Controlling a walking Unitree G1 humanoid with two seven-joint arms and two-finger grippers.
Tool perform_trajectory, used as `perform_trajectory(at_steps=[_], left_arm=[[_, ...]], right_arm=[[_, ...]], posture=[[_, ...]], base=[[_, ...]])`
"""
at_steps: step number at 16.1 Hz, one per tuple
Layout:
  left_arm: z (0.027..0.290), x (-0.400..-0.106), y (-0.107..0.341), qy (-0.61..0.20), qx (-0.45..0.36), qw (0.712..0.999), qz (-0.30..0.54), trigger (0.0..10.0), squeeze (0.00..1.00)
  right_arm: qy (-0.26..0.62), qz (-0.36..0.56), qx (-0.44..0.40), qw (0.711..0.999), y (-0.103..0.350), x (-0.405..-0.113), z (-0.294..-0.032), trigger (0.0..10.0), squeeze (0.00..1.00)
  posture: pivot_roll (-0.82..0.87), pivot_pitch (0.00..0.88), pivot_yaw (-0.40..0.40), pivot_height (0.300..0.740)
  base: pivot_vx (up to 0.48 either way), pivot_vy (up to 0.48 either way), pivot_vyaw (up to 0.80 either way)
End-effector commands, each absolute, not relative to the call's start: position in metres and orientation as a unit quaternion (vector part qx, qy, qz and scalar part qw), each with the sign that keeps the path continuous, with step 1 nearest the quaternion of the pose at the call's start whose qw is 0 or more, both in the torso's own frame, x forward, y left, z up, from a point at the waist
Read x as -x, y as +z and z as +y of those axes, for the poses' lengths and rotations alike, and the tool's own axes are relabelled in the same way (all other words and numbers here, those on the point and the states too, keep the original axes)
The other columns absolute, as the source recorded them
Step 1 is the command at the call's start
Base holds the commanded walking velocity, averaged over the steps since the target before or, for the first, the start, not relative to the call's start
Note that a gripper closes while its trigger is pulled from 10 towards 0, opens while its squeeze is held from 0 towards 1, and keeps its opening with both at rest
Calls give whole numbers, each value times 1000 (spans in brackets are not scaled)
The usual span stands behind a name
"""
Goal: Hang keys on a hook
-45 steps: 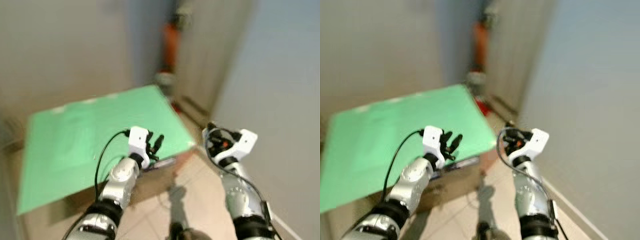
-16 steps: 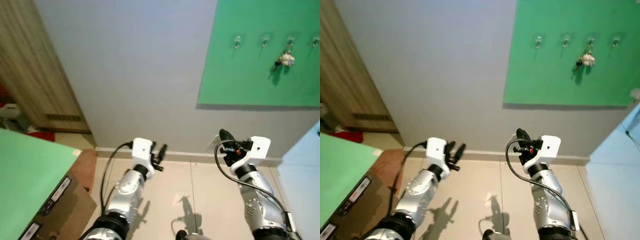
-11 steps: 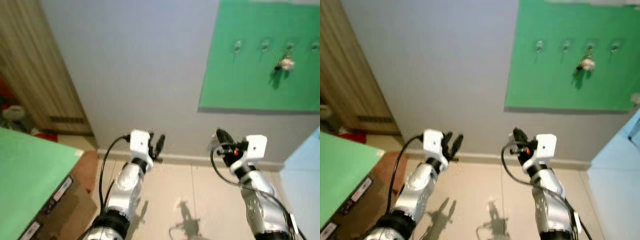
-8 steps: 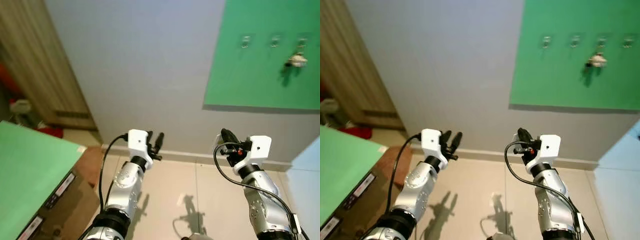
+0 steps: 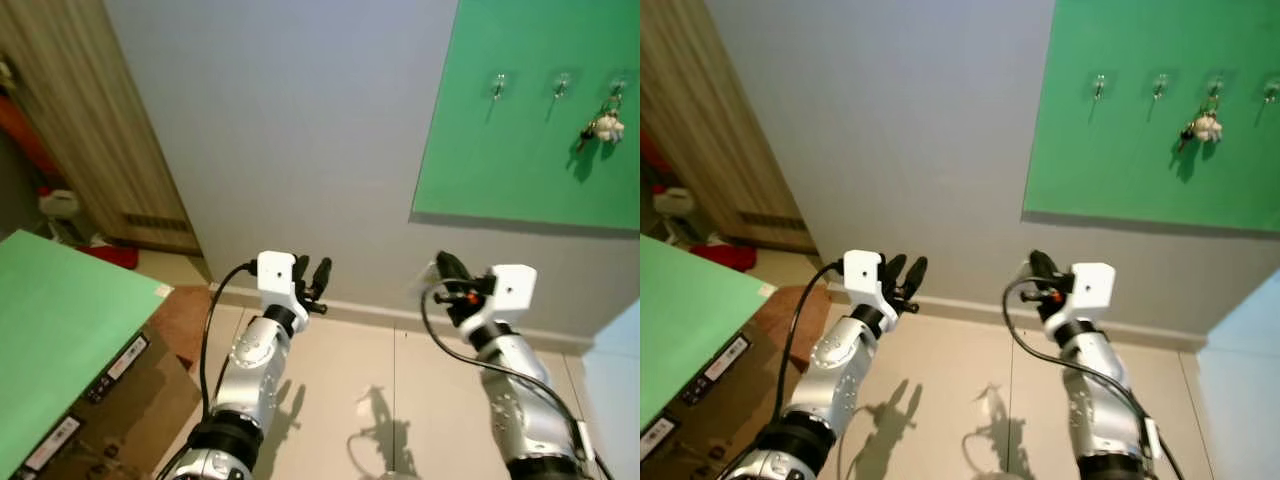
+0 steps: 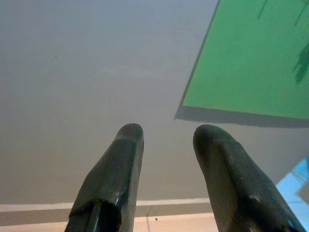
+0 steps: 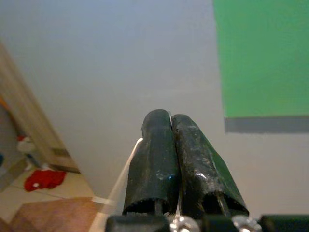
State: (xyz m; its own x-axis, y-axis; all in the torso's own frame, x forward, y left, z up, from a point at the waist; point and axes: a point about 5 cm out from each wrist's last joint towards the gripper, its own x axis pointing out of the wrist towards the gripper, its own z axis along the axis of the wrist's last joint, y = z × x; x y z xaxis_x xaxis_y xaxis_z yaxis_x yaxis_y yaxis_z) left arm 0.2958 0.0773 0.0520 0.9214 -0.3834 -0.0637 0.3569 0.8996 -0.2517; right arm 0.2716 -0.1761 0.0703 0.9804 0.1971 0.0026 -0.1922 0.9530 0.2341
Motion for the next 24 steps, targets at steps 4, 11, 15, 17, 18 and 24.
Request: perform_trajectory(at_steps=[4, 11, 15, 17, 18, 24], left_arm=[[69, -300, 60, -206, 122, 970, 48, 10000, 0], [68, -306, 62, -202, 108, 972, 52, 10000, 0], [67, -306, 64, -202, 99, 973, 49, 10000, 0], [68, -306, 63, -194, 103, 974, 50, 10000, 0], [68, -307, 64, -196, 96, 975, 48, 10000, 0], [61, -307, 72, -223, 103, 969, 29, 10000, 0]], right_arm=[[86, 0, -111, 990, 76, -275, -183, 10000, 0], [82, -3, -111, 990, 78, -278, -183, 10000, 0], [77, 3, -113, 991, 77, -276, -186, 10000, 0], [67, 11, -116, 991, 75, -276, -189, 10000, 0], [64, 9, -132, 989, 79, -278, -190, 10000, 0], [54, -39, -227, 971, 93, -277, -198, 10000, 0]], posture=[[-190, 0, 24, 740], [-189, 0, 37, 740], [-177, 0, 20, 740], [-185, 0, 5, 740], [-186, 0, -7, 740], [-193, 0, 22, 740]], base=[[0, -120, 0], [0, -206, 0], [0, 0, 0], [0, 0, 0], [0, 0, 0], [0, 0, -400]])
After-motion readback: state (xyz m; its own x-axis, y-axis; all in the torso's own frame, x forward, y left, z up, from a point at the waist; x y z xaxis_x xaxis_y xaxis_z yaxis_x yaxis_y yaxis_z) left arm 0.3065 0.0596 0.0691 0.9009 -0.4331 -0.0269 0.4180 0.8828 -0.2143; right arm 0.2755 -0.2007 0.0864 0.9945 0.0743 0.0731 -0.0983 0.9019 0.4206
